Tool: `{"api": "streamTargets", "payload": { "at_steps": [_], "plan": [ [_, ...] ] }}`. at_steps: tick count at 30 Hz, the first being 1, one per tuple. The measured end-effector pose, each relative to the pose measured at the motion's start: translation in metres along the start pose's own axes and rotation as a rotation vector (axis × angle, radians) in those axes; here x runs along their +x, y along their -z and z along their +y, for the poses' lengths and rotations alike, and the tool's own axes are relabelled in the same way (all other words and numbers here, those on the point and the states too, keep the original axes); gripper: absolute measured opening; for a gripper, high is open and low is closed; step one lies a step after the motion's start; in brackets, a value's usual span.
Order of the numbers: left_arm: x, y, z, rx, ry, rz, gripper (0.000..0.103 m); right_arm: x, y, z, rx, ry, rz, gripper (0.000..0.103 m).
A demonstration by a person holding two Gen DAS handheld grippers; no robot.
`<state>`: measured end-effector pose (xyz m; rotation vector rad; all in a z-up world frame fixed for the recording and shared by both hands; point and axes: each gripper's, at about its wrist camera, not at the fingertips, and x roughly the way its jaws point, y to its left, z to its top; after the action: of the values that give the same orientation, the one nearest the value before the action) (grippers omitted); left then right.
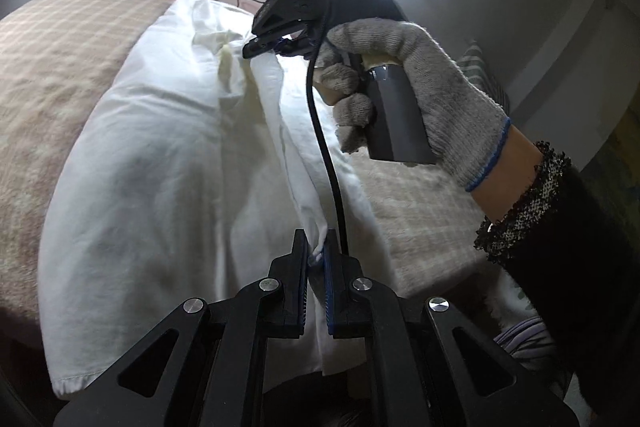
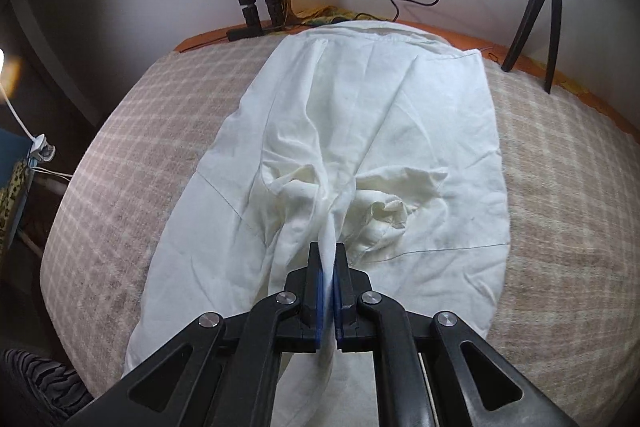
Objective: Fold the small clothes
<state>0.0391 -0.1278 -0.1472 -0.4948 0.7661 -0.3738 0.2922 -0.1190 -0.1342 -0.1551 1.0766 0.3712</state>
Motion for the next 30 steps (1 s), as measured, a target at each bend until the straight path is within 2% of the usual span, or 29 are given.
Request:
{"api": "streamTargets", "payload": {
  "at_steps": [4,7,8,9,11,13,16,18,19,20,22,26,28,30],
  "plan": [
    [0.003,0.002,0.007,-0.010,-0.004,0.022,0.005,0.010,0.004,0.004,-0.009,0.005,0.014,0.002],
    [0.007,0.000,0.008,-0.008,-0.008,0.039,0.005,0.011,0.004,0.000,0.004,-0.039,0.020,0.012],
    [0.008,-0.002,0.008,-0.002,-0.013,0.041,0.005,0.005,0.005,-0.005,0.020,-0.076,0.017,0.026],
    [0.009,-0.004,0.008,0.004,-0.015,0.043,0.005,-0.003,0.007,-0.011,0.047,-0.115,0.002,0.029],
    [0.009,-0.005,0.006,0.024,-0.019,0.057,0.008,-0.029,0.016,-0.027,0.100,-0.162,-0.053,0.030],
    [0.004,-0.006,0.003,0.054,-0.022,0.073,0.011,-0.055,0.032,-0.044,0.149,-0.157,-0.085,0.032],
    [-0.014,-0.006,-0.002,0.108,-0.003,0.085,0.013,-0.081,0.062,-0.060,0.189,-0.155,-0.076,0.032],
    [-0.032,-0.005,-0.003,0.145,-0.002,0.077,0.034,-0.091,0.089,-0.065,0.187,-0.154,-0.056,0.032],
    [-0.045,-0.004,-0.001,0.167,-0.016,0.056,0.051,-0.095,0.105,-0.067,0.194,-0.165,-0.045,0.033],
    [-0.053,-0.006,0.003,0.179,-0.033,0.036,0.055,-0.097,0.120,-0.068,0.206,-0.188,-0.025,0.033],
    [-0.068,-0.010,0.016,0.182,-0.086,0.010,0.056,-0.099,0.145,-0.067,0.216,-0.238,0.010,0.033],
    [-0.066,-0.026,0.055,0.094,-0.170,0.027,0.056,-0.092,0.177,-0.056,0.206,-0.285,0.070,0.034],
    [-0.060,-0.031,0.075,0.001,-0.158,0.063,0.056,-0.086,0.184,-0.054,0.203,-0.281,0.086,0.034],
    [-0.050,-0.034,0.093,-0.097,-0.127,0.103,0.055,-0.081,0.188,-0.053,0.209,-0.289,0.097,0.026]
  ]
}}
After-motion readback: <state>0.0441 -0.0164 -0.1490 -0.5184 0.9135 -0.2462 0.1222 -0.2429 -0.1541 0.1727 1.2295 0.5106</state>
